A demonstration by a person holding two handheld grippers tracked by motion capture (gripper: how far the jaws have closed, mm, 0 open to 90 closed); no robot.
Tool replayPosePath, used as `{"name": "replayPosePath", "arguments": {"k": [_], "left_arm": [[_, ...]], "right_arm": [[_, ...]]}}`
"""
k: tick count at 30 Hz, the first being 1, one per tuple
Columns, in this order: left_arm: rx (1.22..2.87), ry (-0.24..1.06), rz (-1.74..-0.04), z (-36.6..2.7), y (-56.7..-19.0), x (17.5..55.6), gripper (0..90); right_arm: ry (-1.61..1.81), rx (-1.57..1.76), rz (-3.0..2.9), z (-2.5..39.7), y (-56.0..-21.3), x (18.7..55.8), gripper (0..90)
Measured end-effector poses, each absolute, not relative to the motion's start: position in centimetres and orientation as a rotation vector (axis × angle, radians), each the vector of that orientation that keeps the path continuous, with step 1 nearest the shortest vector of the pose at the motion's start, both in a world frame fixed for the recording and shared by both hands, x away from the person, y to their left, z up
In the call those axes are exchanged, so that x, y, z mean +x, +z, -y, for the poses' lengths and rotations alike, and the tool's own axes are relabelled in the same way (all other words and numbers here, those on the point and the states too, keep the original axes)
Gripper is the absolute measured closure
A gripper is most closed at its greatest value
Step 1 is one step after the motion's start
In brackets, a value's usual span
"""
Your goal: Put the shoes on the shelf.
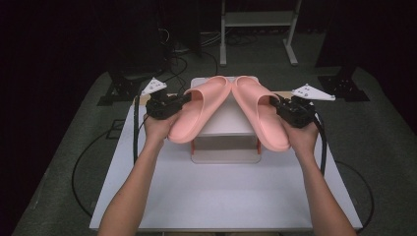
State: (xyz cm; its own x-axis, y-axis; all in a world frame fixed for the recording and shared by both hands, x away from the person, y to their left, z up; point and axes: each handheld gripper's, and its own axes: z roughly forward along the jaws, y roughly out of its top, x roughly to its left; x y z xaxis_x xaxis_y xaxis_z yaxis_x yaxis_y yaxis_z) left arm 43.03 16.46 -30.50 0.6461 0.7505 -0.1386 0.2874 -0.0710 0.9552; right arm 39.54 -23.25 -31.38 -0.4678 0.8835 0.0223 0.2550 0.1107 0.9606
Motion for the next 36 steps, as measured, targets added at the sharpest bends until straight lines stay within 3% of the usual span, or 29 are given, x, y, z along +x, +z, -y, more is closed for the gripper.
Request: {"name": "replayPosePath", "arguments": {"k": [36], "left_arm": [[1.599,0.458,-0.957,-15.4,-30.3,44.8,72.8]], "right_arm": [[1.370,1.230,-1.779,20.9,-30.2,42.6,72.5]]}}
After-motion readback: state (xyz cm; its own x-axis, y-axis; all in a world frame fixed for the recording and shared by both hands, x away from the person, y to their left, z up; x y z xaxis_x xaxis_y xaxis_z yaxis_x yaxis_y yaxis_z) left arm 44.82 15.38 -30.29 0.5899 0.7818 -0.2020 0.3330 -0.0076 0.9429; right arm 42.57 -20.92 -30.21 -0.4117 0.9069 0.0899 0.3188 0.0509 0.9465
